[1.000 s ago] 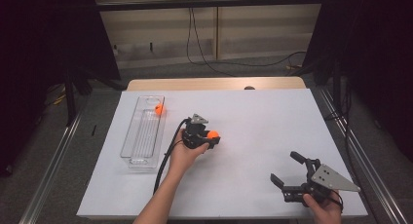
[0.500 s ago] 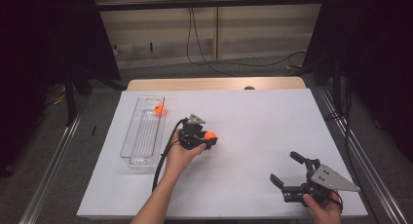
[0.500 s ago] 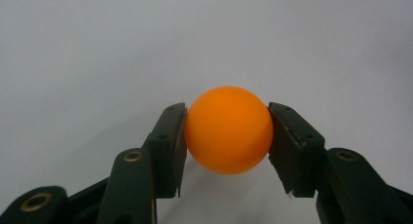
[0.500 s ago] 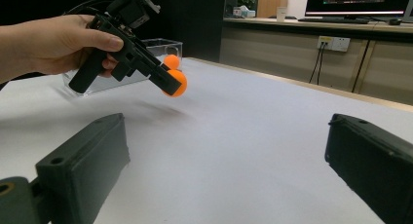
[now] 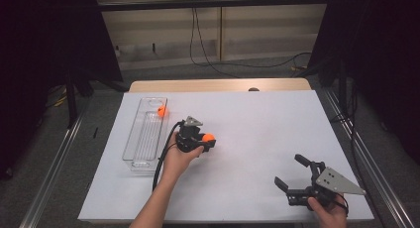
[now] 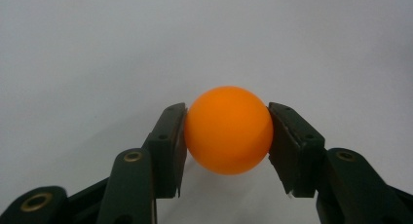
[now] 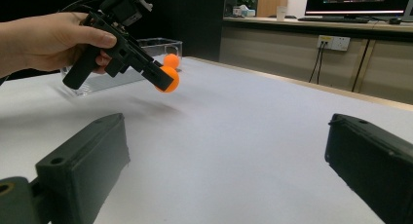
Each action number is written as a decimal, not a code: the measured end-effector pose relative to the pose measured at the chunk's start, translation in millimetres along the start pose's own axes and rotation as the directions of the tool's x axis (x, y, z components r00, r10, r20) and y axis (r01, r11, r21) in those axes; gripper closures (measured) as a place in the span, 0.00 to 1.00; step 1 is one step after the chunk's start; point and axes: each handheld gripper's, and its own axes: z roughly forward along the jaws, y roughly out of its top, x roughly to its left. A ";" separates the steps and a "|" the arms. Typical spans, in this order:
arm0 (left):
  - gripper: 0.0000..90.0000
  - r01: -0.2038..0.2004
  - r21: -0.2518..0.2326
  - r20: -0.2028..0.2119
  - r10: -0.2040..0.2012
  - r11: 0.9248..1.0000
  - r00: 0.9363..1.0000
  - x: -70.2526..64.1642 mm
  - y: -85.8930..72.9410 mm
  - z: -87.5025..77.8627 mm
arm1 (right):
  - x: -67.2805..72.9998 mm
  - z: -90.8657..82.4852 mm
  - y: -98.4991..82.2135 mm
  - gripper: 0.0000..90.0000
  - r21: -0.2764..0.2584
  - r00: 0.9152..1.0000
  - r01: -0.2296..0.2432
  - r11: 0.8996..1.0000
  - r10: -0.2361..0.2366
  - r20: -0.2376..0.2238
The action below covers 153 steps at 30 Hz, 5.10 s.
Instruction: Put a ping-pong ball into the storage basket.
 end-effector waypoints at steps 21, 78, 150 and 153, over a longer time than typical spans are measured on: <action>0.57 -0.020 0.035 -0.007 0.021 0.999 1.000 3.0 -7.0 -10.7 | 0.0 0.7 -0.3 0.02 0.001 1.000 0.001 1.000 -0.001 0.000; 0.56 0.033 -0.030 -0.036 -0.034 0.999 0.999 18.1 -4.8 -50.3 | 1.0 -0.4 1.1 0.02 -0.006 1.000 0.004 1.000 -0.004 -0.004; 0.56 0.067 -0.043 -0.067 -0.069 0.997 0.995 34.3 -3.1 -78.9 | 1.6 0.1 1.4 0.02 -0.006 1.000 0.010 1.000 -0.010 -0.006; 0.56 0.064 -0.045 -0.078 -0.067 0.997 0.995 34.8 -2.9 -80.1 | 1.6 -0.1 1.4 0.02 -0.007 1.000 0.006 1.000 -0.006 -0.007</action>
